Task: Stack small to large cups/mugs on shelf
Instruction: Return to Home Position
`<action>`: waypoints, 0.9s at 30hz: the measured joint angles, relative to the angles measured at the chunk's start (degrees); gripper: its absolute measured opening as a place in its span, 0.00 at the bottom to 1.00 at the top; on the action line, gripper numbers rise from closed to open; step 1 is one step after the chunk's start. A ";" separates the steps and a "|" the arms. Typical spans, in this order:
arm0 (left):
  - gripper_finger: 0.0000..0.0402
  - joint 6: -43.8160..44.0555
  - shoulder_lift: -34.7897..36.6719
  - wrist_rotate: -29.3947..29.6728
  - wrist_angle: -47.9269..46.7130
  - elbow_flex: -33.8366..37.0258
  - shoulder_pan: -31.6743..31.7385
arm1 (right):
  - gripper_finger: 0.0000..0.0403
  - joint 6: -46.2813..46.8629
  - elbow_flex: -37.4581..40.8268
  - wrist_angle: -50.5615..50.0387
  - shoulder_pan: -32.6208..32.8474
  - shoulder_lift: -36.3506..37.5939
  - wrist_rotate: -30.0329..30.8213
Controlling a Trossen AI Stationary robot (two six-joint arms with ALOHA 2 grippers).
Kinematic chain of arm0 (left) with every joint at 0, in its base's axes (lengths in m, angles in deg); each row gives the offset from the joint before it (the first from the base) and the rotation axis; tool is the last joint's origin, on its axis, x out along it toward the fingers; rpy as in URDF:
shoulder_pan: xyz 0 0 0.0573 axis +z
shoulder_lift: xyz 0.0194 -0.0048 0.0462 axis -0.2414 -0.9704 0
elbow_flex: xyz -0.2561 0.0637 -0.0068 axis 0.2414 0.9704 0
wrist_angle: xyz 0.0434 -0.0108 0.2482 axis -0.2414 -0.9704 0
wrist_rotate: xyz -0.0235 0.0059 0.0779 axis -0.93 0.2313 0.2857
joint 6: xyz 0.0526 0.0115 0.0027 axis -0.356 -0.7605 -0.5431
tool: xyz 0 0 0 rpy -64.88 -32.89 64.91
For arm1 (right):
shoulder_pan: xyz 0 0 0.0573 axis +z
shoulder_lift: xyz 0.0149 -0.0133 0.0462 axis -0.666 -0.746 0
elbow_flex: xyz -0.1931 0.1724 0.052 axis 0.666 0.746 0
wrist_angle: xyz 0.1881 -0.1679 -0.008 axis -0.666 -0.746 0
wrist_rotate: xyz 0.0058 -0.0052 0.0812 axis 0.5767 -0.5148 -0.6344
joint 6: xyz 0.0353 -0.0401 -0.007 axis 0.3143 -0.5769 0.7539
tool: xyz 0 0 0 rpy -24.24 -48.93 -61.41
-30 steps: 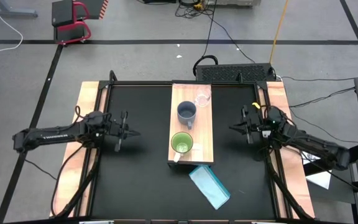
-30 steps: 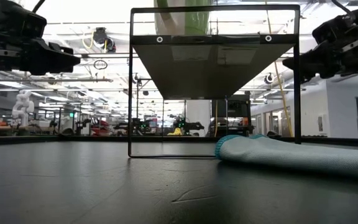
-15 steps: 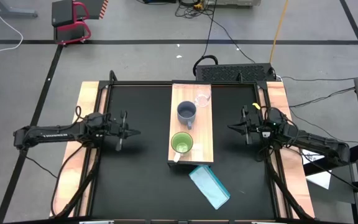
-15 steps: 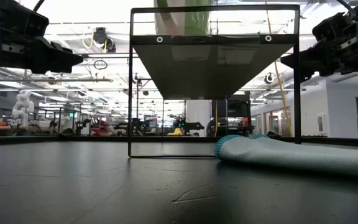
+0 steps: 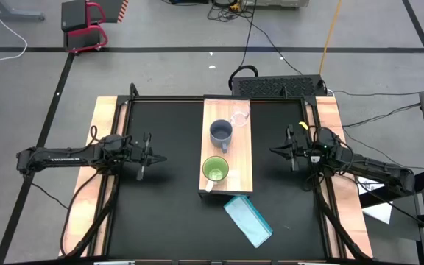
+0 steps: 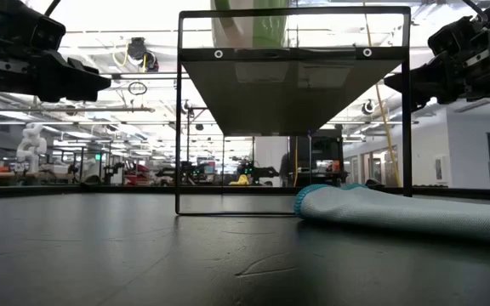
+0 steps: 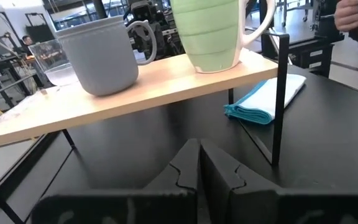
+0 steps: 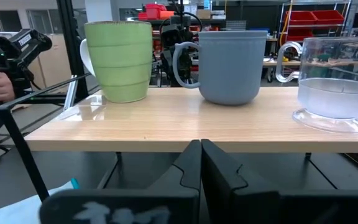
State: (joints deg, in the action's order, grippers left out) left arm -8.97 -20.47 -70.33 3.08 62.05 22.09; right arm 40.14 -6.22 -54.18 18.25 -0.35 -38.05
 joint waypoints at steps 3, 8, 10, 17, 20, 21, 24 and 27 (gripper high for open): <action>0.04 -0.32 0.02 0.02 0.02 0.00 0.02 | 0.00 0.01 0.00 0.00 0.00 0.00 0.00; 0.01 -0.31 0.02 0.00 0.02 0.00 0.02 | 0.00 0.01 0.00 0.00 0.00 0.00 -0.01; 0.01 -0.28 0.00 0.00 0.03 0.00 0.02 | 0.00 0.00 0.00 0.00 0.00 0.00 -0.02; 0.06 -0.31 0.02 0.00 0.06 0.00 0.02 | 0.00 0.01 0.00 0.00 0.00 0.00 -0.02; 0.08 -0.31 0.02 0.00 0.06 0.00 0.02 | 0.00 0.01 0.00 0.00 0.00 0.00 -0.02; 0.08 -0.31 0.02 0.00 0.07 0.00 0.02 | 0.00 0.00 0.00 0.00 0.00 0.00 -0.02; 0.08 -0.31 0.02 0.00 0.07 0.00 0.02 | 0.00 0.01 0.00 0.00 0.00 0.02 -0.02; 0.08 -0.32 0.01 0.00 0.07 0.00 0.02 | 0.00 -0.01 0.00 -0.02 0.00 0.02 -0.03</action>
State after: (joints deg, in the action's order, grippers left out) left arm -9.30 -20.46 -70.33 3.14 62.05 22.11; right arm 40.13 -6.22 -54.21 18.25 -0.33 -38.07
